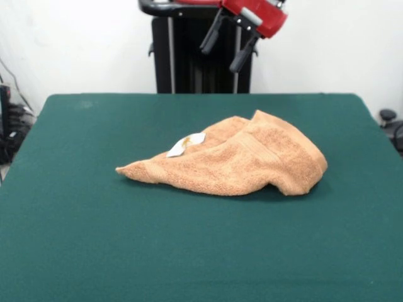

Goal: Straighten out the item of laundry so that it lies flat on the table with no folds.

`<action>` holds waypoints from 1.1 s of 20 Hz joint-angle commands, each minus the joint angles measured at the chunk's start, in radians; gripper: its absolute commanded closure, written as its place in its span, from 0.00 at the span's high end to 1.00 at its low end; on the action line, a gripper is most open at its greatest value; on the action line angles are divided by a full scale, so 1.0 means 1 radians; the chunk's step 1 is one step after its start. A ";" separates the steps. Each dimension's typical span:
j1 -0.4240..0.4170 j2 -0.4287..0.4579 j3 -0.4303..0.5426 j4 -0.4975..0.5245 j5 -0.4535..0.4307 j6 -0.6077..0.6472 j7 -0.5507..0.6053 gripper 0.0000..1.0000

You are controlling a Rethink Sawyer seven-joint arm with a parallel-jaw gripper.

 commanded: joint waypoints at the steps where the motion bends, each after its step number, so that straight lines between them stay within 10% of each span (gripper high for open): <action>1: -0.019 0.013 0.156 0.039 -0.034 -0.049 0.129 1.00; 22: 0.106 0.223 0.106 -0.020 0.165 -0.065 0.222 1.00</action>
